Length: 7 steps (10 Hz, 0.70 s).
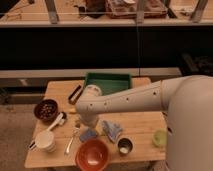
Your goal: Place sponge in paper cup
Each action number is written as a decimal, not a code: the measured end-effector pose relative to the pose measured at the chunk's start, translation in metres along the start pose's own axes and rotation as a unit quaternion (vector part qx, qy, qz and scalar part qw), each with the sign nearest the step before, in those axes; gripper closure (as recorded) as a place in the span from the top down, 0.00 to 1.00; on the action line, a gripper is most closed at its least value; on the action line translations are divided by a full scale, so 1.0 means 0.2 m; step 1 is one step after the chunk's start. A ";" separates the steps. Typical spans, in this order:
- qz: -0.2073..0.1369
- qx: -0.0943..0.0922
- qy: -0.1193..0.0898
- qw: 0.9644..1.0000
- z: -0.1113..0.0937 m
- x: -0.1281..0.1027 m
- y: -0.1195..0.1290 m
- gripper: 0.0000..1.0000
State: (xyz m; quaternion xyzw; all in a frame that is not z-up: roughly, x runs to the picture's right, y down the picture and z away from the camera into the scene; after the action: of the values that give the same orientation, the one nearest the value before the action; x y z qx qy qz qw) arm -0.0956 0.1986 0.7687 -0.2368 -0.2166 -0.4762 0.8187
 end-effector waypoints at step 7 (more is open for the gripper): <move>-0.014 -0.017 -0.010 1.000 0.21 0.05 0.04 0.80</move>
State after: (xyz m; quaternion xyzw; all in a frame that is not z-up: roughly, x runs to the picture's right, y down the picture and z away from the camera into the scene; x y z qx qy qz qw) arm -0.0889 0.2213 0.8070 -0.2527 -0.2201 -0.4887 0.8055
